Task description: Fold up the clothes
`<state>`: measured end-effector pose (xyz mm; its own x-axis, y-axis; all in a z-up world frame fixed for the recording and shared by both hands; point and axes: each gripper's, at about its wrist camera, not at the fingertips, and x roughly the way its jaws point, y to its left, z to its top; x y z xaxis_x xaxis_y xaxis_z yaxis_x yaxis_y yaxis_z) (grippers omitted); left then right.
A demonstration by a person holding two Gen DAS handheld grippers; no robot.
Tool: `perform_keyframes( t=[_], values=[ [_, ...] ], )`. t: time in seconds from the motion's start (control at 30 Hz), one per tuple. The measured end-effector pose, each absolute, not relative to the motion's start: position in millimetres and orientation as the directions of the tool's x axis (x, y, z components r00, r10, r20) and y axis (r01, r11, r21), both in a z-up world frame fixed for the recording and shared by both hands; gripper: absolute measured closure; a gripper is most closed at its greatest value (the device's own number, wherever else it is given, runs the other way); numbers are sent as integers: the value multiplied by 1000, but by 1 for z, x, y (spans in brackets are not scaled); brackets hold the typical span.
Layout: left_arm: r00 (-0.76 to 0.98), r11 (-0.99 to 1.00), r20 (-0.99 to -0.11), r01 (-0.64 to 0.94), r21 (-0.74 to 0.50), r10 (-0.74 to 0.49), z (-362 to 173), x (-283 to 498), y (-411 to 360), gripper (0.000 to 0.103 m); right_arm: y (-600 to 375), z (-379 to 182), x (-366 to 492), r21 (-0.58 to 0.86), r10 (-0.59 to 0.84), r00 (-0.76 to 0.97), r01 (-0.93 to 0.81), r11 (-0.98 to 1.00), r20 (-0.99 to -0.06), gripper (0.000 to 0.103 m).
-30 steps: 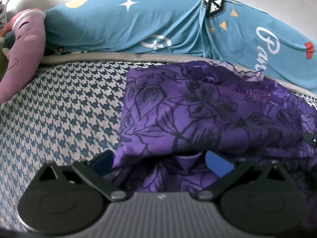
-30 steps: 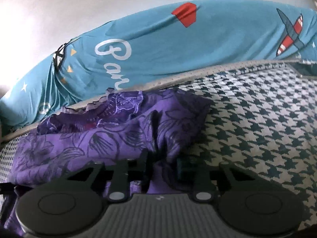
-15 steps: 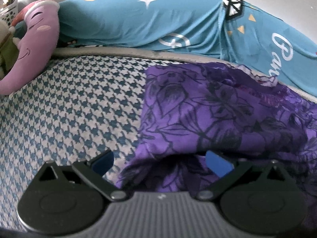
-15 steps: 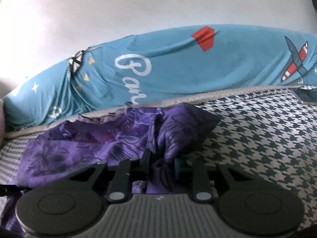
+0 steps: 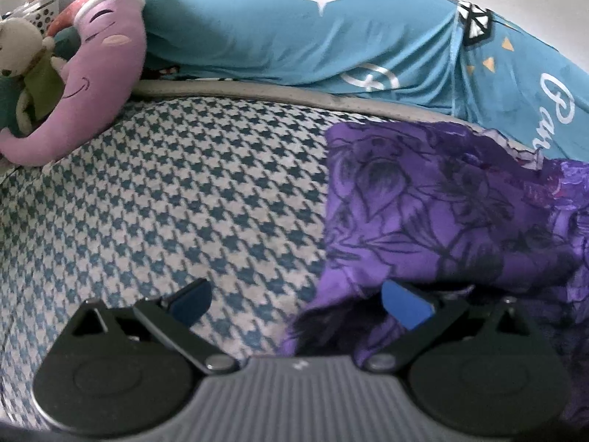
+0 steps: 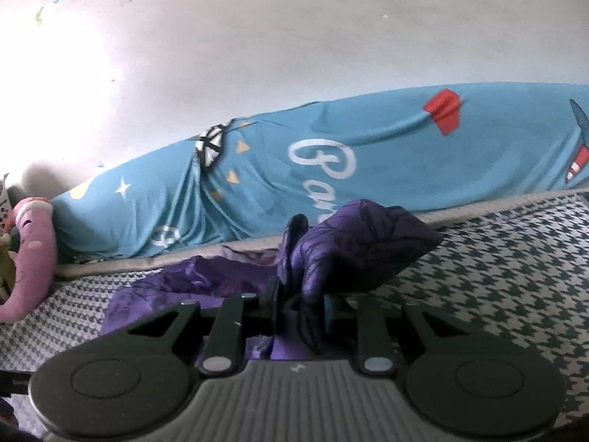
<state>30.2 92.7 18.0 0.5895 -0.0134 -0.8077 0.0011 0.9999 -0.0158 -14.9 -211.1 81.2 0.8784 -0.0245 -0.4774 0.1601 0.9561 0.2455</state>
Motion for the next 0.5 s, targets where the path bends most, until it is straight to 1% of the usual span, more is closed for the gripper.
perform_keyframes(
  t=[0.2,0.5],
  values=[
    [600,1000,-800,-15,-14,-2,19,27,109,0,-188,86,-4,255,-15,888,148,956,-460,80],
    [609,997,-793,-57,-51,-6,24,22,141,0,-130,87,11,244,21,908,90,966,-417,80]
  ],
)
